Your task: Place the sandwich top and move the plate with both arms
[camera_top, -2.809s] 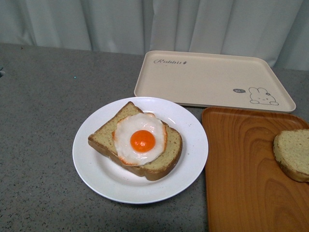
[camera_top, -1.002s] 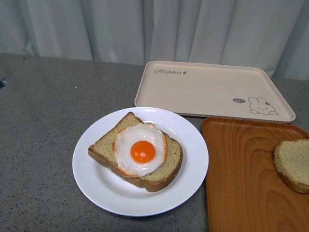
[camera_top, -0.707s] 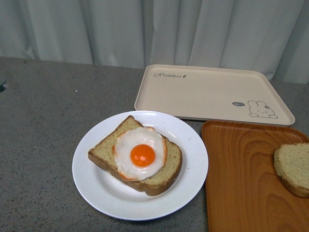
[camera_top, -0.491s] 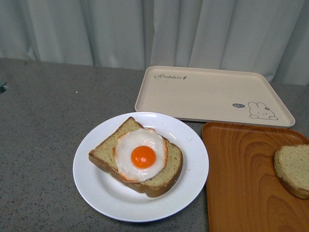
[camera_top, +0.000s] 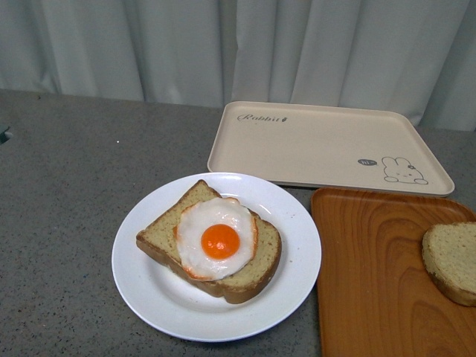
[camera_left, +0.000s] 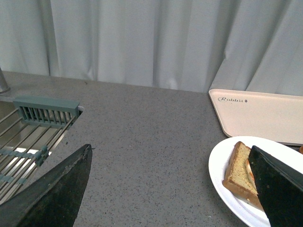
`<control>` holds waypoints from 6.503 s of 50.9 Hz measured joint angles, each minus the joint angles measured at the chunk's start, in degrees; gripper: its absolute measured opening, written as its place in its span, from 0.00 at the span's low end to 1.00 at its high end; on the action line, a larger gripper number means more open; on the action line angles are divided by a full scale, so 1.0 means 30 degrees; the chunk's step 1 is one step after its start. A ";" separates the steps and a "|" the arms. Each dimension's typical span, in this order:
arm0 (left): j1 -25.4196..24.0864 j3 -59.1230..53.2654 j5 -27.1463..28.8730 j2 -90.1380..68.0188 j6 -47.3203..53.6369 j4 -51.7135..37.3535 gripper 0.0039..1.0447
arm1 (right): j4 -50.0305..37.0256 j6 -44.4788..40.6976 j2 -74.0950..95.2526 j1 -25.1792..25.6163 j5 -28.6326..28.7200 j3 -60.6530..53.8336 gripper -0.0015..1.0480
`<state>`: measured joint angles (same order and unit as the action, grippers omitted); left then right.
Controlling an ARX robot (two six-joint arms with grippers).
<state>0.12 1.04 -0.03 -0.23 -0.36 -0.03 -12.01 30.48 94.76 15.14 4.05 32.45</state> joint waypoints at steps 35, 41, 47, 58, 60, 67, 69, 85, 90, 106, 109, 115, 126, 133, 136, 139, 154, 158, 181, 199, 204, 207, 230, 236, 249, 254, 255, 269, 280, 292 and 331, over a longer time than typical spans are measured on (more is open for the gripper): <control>0.0000 0.0000 0.0007 0.0000 0.0000 0.0000 0.94 | -0.2339 0.1377 0.1457 -0.1093 -0.0262 -0.0882 0.91; 0.0000 0.0000 0.0007 0.0000 0.0000 0.0000 0.94 | -0.2484 0.1508 0.1588 -0.1195 -0.0408 -0.0947 0.79; 0.0000 0.0000 0.0000 0.0000 0.0000 0.0000 0.94 | -0.2667 0.1683 0.1705 -0.1246 -0.0379 -0.0947 0.64; 0.0000 0.0000 0.0000 0.0000 0.0000 0.0000 0.94 | -0.2732 0.1807 0.1610 -0.1282 -0.0386 -0.0947 0.35; 0.0000 0.0000 0.0007 0.0000 0.0000 0.0000 0.94 | -0.2652 0.1807 0.1494 -0.1275 -0.0321 -0.0947 0.29; 0.0000 0.0000 0.0000 0.0000 0.0000 0.0000 0.94 | -0.2229 0.1851 0.0954 -0.1275 -0.0087 -0.0911 0.11; 0.0000 0.0000 0.0000 0.0000 0.0000 0.0000 0.94 | -0.2127 0.1865 0.0816 -0.1268 0.0007 -0.0882 0.07; 0.0000 0.0000 0.0000 0.0000 0.0000 0.0000 0.94 | -0.1282 0.2200 -0.0998 -0.1275 0.0882 0.0029 0.01; 0.0000 0.0000 0.0000 0.0000 0.0000 0.0000 0.94 | -0.1239 0.2506 -0.1712 -0.1282 0.1180 0.0284 0.01; 0.0000 0.0000 0.0000 0.0000 0.0000 0.0000 0.94 | -0.2594 0.4131 -0.4612 -0.3337 0.1537 0.0903 0.01; 0.0000 0.0000 0.0000 0.0000 0.0000 0.0000 0.94 | -0.2951 0.4524 -0.4867 -0.4211 0.1515 0.1078 0.01; 0.0000 0.0000 0.0000 0.0000 0.0000 0.0000 0.94 | -0.3752 0.5071 -0.4867 -0.5836 0.1173 0.1654 0.01; 0.0000 0.0000 0.0000 0.0000 0.0000 0.0000 0.94 | -0.5938 0.5916 -0.3235 -0.9872 0.0721 0.2718 0.01; 0.0000 0.0000 0.0000 0.0000 0.0000 0.0000 0.94 | -0.7176 0.6339 -0.1231 -1.2065 0.0692 0.3213 0.01; 0.0000 0.0000 0.0000 0.0000 0.0000 0.0000 0.94 | -0.7621 0.6448 -0.0386 -1.2721 0.0736 0.3366 0.01; 0.0000 0.0000 0.0000 0.0000 0.0000 0.0000 0.94 | -0.8058 0.6594 0.0495 -1.3238 0.0772 0.3497 0.01; 0.0000 0.0000 0.0000 0.0000 0.0000 0.0000 0.94 | -1.0010 0.7482 0.4131 -1.4418 0.1253 0.3555 0.01; 0.0000 0.0000 0.0007 0.0000 0.0000 0.0000 0.94 | -1.0375 0.7643 0.4532 -1.4513 0.1275 0.3424 0.01; 0.0000 0.0000 0.0000 0.0000 0.0000 0.0000 0.94 | -1.0273 0.7613 0.5129 -1.5154 0.0692 0.3118 0.01; 0.0000 0.0000 0.0000 0.0000 0.0000 0.0000 0.94 | -0.8364 0.6084 0.2608 -1.3763 0.0160 0.2586 0.55; 0.0000 0.0000 0.0000 0.0000 0.0000 0.0000 0.94 | -0.7708 0.5362 0.1297 -1.3056 -0.0189 0.2127 0.71; 0.0000 0.0000 0.0000 0.0000 0.0000 0.0000 0.94 | -0.7206 0.4918 0.0153 -1.2422 -0.0415 0.1588 0.82; 0.0000 0.0000 0.0007 0.0000 0.0000 0.0000 0.94 | -0.7971 -0.8757 -1.5198 -0.5559 -0.1676 -0.8561 0.40; 0.0000 0.0000 0.0000 0.0000 0.0007 0.0000 0.94 | -0.1268 -0.9551 -2.2571 -0.5122 -0.1479 -0.9435 0.23; 0.0000 0.0000 0.0015 0.0007 0.0007 0.0000 0.94 | 0.3978 -1.0040 -3.1328 -0.5093 -0.1319 -1.0688 0.01; 0.0000 0.0000 0.0007 0.0007 0.0007 0.0000 0.94 | 0.3985 -1.0069 -3.1467 -0.5093 -0.1333 -1.0688 0.01; 0.0000 0.0000 0.0007 0.0007 0.0007 0.0000 0.94 | 0.3985 -1.0069 -3.1474 -0.5093 -0.1326 -1.0688 0.01; 0.0000 0.0000 0.0007 0.0007 0.0007 0.0000 0.94 | 0.3993 -1.0076 -3.1503 -0.5093 -0.1326 -1.0688 0.01; 0.0000 0.0000 0.0007 0.0007 0.0007 0.0000 0.94 | 0.7788 -0.6710 -2.9419 -0.5348 -0.1596 -0.9347 0.18; 0.0692 0.1195 0.1056 -0.3490 -0.8539 0.3308 0.94 | 0.8386 -0.3198 -2.8909 -0.5391 -0.1668 -0.9260 0.65; 0.3738 0.1304 0.2477 -1.7792 -1.8644 -0.8765 0.94 | 0.4065 -0.9770 -3.1510 -0.5093 -0.1377 -1.0688 0.28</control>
<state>11.33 4.95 7.40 -53.60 -56.29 -26.33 0.19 1.17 0.23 -0.14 -0.08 0.38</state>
